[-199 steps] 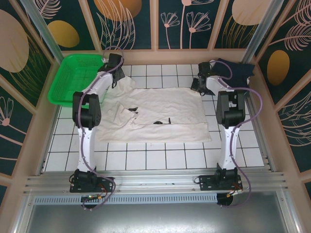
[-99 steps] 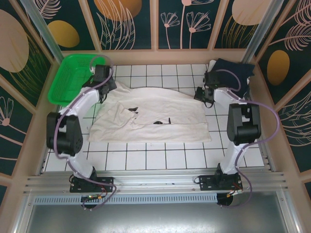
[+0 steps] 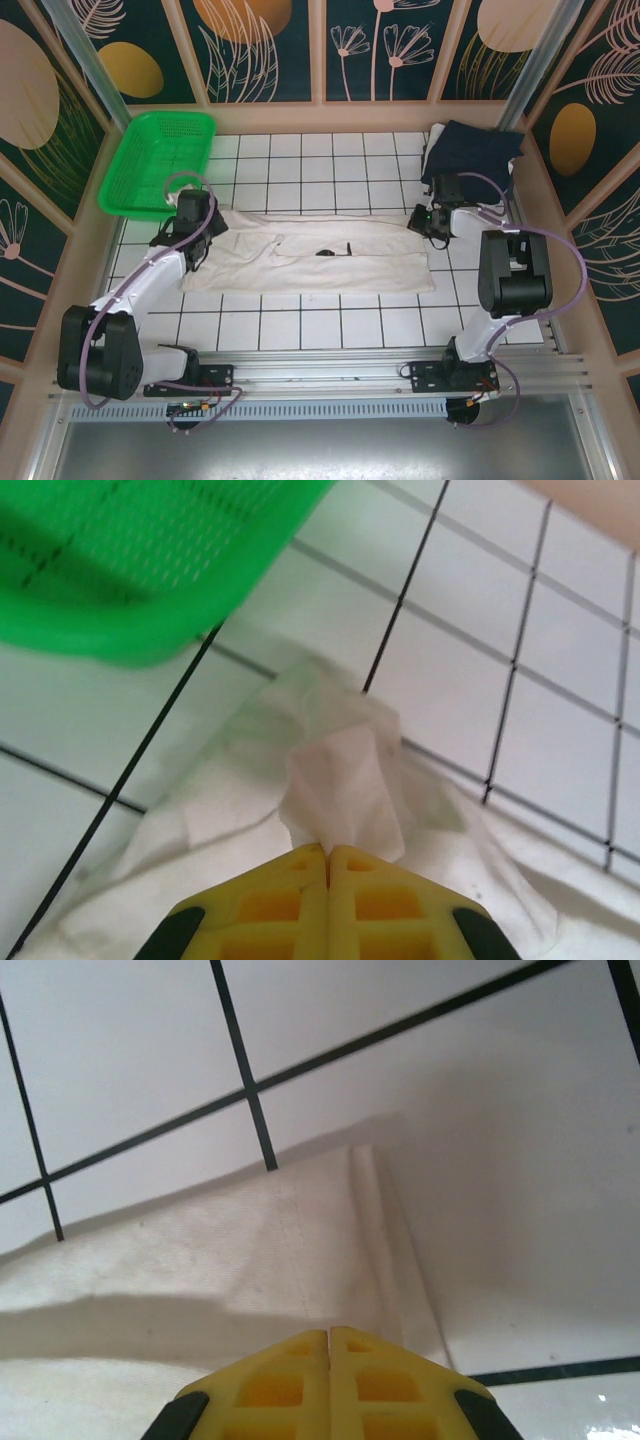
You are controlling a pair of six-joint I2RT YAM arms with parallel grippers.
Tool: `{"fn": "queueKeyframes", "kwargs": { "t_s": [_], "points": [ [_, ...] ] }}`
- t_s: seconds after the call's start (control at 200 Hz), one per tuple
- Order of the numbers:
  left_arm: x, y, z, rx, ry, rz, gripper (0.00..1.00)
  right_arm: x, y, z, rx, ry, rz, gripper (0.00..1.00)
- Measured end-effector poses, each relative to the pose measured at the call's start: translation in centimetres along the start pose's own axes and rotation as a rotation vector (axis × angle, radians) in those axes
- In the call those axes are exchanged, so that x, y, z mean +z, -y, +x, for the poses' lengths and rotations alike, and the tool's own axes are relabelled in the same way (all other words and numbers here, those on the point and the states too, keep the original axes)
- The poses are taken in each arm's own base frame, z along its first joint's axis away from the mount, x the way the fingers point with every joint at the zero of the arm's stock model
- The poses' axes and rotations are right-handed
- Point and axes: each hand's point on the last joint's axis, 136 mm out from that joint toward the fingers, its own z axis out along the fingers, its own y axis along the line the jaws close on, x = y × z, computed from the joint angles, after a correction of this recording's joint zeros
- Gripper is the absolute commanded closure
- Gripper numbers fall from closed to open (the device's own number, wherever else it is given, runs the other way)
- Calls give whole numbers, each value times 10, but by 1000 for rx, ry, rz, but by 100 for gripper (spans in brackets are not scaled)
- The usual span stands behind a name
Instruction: Fold and stack the t-shirts
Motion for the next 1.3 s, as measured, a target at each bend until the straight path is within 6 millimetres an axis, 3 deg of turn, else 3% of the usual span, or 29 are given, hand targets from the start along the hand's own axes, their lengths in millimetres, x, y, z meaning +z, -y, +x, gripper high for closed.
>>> {"fn": "queueKeyframes", "kwargs": {
  "t_s": [0.11,0.35,0.44,0.766,0.951,1.301],
  "points": [
    [0,-12,16,-14,-25,-17,100,-2,1,6,5,-2,-9,96],
    [-10,-20,26,-51,-12,1,100,-15,3,13,9,12,-14,91],
    [-9,-25,35,-61,-30,-3,100,-20,7,14,22,14,-6,81],
    [-5,-40,61,-69,-87,-26,100,-40,13,21,60,30,-3,70],
    [-4,-39,64,-69,-96,-20,100,-31,8,22,76,1,-27,71],
    [-1,-39,65,-69,-96,-20,100,-5,7,4,78,-20,-6,75]
  ]
}}
